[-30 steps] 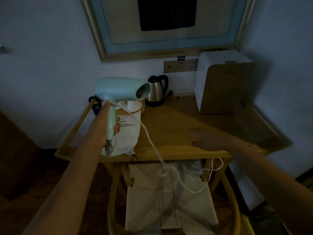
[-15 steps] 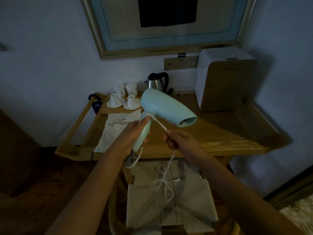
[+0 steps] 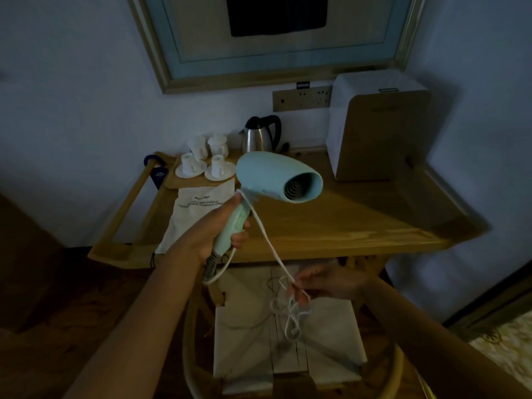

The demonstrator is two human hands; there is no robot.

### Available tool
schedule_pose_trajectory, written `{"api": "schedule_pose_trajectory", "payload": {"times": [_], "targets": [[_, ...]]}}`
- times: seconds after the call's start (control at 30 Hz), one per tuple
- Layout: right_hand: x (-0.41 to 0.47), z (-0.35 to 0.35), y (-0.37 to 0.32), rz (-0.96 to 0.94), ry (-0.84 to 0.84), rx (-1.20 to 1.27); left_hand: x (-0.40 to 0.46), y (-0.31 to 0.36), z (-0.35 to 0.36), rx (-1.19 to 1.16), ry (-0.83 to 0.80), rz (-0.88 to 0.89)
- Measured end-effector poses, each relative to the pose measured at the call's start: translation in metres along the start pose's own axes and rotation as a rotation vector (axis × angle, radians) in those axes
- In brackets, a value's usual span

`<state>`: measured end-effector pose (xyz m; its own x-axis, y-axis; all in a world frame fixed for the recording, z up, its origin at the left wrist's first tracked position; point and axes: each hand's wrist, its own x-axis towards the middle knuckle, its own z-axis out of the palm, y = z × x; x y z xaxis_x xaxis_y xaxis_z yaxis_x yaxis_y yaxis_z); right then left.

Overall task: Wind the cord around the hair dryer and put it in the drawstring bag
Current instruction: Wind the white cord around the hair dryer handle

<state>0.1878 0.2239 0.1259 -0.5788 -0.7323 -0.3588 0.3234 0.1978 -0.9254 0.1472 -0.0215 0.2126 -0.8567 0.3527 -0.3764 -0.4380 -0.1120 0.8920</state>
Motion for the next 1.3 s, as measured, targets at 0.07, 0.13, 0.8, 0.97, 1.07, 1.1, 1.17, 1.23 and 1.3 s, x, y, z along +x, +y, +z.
{"api": "schedule_pose_trajectory", "payload": {"times": [0.07, 0.13, 0.8, 0.97, 1.07, 1.1, 1.17, 1.23, 1.3], "targets": [[0.005, -0.013, 0.005, 0.009, 0.092, 0.003, -0.006, 0.007, -0.002, -0.024, -0.065, -0.016], [0.008, -0.029, 0.003, -0.021, 0.242, -0.017, -0.013, 0.01, -0.009, 0.01, -0.061, 0.001], [0.017, -0.018, -0.106, -0.116, 0.733, -0.143, 0.006, -0.067, 0.012, 1.428, -0.058, 0.071], [0.01, 0.027, -0.12, -0.216, 0.652, -0.403, 0.027, -0.081, 0.008, 1.375, 0.109, -0.055], [-0.001, 0.041, -0.105, -0.232, 0.63, -0.55, 0.032, -0.073, -0.004, 1.183, 0.243, -0.022], [-0.002, 0.044, -0.096, -0.233, 0.626, -0.593, 0.032, -0.069, -0.008, 1.112, 0.281, 0.013], [-0.002, 0.049, -0.075, -0.245, 0.621, -0.679, 0.029, -0.061, -0.015, 0.957, 0.345, 0.026], [0.001, 0.049, -0.056, -0.249, 0.635, -0.742, 0.024, -0.055, -0.016, 0.713, 0.362, -0.012], [0.006, 0.043, -0.041, -0.233, 0.678, -0.786, 0.021, -0.052, -0.016, 0.525, 0.339, -0.008]]}}
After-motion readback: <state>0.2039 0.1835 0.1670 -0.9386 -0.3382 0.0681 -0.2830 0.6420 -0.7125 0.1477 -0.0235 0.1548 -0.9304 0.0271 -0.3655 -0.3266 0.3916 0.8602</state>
